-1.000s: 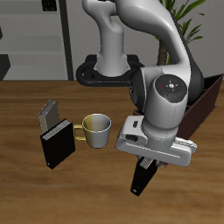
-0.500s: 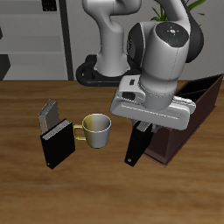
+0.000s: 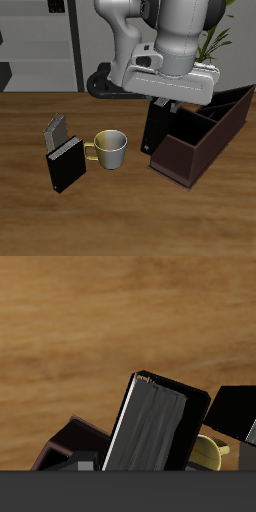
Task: Place the left black book into the left desk caddy's back compartment
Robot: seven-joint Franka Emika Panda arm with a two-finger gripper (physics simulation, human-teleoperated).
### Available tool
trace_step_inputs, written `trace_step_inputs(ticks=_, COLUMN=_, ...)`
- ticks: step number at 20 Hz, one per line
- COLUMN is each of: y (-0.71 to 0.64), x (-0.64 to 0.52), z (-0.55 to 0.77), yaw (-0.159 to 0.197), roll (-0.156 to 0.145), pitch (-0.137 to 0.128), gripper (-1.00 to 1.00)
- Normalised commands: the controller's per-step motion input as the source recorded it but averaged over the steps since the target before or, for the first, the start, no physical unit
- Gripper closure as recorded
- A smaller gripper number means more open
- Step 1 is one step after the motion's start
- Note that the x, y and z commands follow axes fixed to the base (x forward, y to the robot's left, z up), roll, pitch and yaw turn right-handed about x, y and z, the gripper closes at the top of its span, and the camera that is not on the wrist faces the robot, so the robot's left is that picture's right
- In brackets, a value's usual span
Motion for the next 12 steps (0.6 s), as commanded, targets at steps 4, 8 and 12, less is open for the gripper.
trace_step_inputs(ticks=4, y=0.12, x=-0.52, z=0.44, yaw=0.039, roll=0.041, pitch=-0.043, gripper=1.0)
trace_step_inputs(ticks=8, y=0.25, x=-0.57, z=0.34, yaw=0.032, roll=0.108, pitch=-0.019, gripper=1.0)
trace_step_inputs(ticks=12, y=0.22, x=-0.42, z=0.09, yaw=0.04, roll=0.066, pitch=0.01, gripper=1.0)
